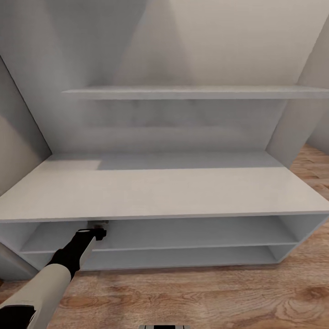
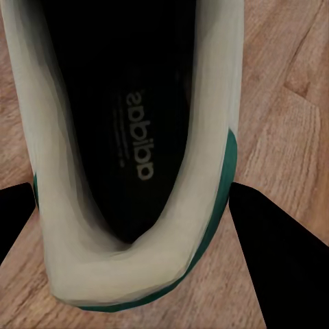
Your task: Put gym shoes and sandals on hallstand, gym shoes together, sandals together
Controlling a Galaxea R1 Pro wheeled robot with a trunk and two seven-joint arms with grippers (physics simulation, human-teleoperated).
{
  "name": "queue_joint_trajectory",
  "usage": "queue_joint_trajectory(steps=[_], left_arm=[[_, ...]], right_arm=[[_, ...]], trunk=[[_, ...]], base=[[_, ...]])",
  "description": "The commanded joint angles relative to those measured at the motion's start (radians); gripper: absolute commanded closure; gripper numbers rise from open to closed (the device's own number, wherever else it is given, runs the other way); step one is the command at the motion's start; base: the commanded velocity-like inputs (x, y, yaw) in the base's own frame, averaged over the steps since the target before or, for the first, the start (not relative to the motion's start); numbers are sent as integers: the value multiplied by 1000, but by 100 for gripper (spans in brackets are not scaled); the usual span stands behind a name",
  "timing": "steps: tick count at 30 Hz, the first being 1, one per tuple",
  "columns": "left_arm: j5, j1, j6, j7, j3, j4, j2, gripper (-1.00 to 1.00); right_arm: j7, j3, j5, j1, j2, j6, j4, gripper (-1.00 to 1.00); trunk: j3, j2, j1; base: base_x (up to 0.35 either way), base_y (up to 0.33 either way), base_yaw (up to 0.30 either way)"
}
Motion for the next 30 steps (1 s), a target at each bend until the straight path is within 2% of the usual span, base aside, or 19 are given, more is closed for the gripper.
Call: queue_joint_trajectory(steps=[1, 8, 25, 28, 30], left_arm=[[7, 0, 4, 6, -5, -2, 1, -100], [5, 2, -3, 7, -3, -2, 1, -100], [11, 4, -12, -2, -1, -3, -4, -100], [11, 13, -19, -4, 0, -3, -9, -100], [12, 42, -45, -9, 0, -5, -13, -100]], right_arm=[[-1, -1, -1, -1, 0, -2, 0, 100], [-1, -1, -1, 0, 0, -2, 0, 100], [-1, -1, -1, 0, 0, -2, 0, 100], [-1, -1, -1, 0, 1, -2, 0, 100], [-1, -1, -1, 0, 1, -2, 0, 100]], trunk=[[-1, 0, 0], [-1, 0, 0], [-1, 0, 0], [-1, 0, 0], [-1, 0, 0]], base=[[0, 0, 0], [-107, 0, 0], [-326, 0, 0], [-336, 0, 0], [-336, 0, 0]])
